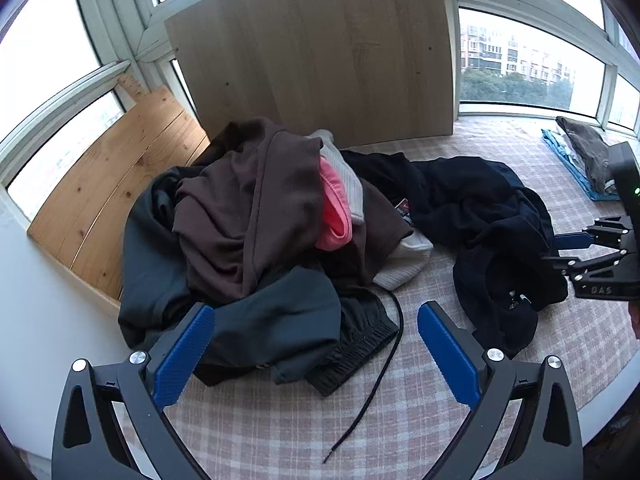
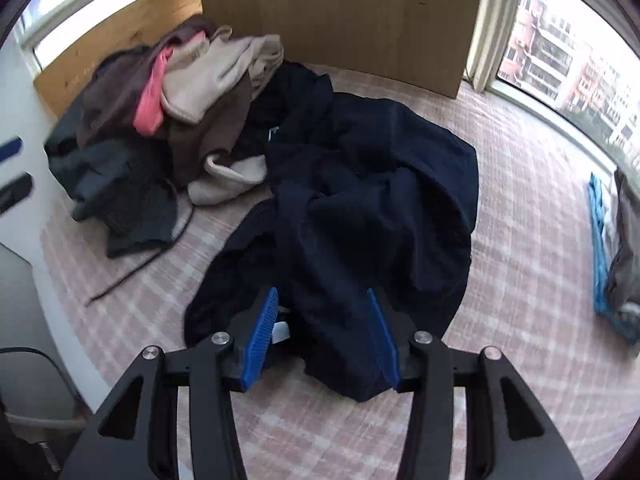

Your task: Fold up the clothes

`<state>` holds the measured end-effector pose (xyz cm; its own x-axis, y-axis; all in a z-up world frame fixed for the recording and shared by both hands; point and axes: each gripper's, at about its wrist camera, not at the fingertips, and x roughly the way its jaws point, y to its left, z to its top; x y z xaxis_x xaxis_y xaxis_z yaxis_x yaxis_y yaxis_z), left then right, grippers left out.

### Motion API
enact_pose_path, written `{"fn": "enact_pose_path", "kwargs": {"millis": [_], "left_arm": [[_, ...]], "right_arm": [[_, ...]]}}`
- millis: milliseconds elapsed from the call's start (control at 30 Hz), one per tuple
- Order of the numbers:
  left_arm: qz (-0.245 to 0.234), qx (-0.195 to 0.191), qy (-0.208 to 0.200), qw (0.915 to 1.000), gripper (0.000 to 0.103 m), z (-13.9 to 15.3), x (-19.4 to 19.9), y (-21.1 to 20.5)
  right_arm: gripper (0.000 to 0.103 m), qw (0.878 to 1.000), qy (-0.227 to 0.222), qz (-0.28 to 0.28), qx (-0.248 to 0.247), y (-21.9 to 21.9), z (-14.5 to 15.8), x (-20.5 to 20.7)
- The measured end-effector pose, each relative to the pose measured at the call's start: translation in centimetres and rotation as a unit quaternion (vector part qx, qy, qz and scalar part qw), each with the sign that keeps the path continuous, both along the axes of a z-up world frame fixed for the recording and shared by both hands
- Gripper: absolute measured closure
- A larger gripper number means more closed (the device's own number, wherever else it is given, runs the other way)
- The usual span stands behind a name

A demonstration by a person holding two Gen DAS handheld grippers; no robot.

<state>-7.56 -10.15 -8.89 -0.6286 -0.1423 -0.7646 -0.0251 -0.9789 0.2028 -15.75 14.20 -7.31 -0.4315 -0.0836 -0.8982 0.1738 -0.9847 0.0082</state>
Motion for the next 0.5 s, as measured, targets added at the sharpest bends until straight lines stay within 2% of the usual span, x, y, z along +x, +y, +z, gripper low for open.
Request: {"fn": "enact_pose_path", "kwargs": {"millis": [100, 133, 167, 200, 233, 267, 333, 400, 500], "left_arm": [[0.029, 0.014, -0.007, 0.9995, 0.001, -0.6, 1.4, 0.7], [0.035, 0.017, -0.008, 0.9992, 0.001, -1.0, 1.8, 1.0], [0.037, 0.016, -0.015, 0.9991, 0.001, -1.6, 2.1, 1.5], [0.04, 0.016, -0.021, 0.9989, 0.001, -2.3, 2.3, 2.1], [0.04, 0.018, -0.027, 0.9986, 0.001, -3.0, 2.5, 2.9], [0.04, 0.021, -0.035, 0.9984, 0.001, -3.8, 2.6, 3.7], [0.041, 0.026, -0.054, 0.9973, 0.001, -5.6, 2.5, 5.5], [0.041, 0.037, -0.065, 0.9963, 0.001, -7.3, 2.1, 7.5], [0.031, 0.077, -0.078, 0.9935, 0.001, -9.2, 0.7, 10.4]], "right_arm": [[0.056, 0.996, -0.03, 0.001, 0.08, -0.7, -3.3, -1.6], [0.056, 0.997, -0.042, 0.005, 0.066, -0.2, -4.1, -1.9], [0.061, 0.997, -0.054, 0.009, 0.052, 0.3, -4.8, -2.3], [0.072, 0.998, -0.059, 0.007, 0.014, 1.2, -5.0, -2.4], [0.102, 0.998, -0.06, -0.003, -0.025, 2.6, -4.7, -2.3], [0.101, 0.996, -0.059, -0.013, -0.064, 3.9, -4.4, -2.3], [0.101, 0.993, -0.021, -0.038, -0.108, 7.0, -2.1, -1.7], [0.101, 0.992, 0.029, -0.055, -0.112, 9.5, 1.0, -0.6], [0.101, 0.99, 0.059, -0.055, -0.12, 12.0, 4.5, 0.4]]}}
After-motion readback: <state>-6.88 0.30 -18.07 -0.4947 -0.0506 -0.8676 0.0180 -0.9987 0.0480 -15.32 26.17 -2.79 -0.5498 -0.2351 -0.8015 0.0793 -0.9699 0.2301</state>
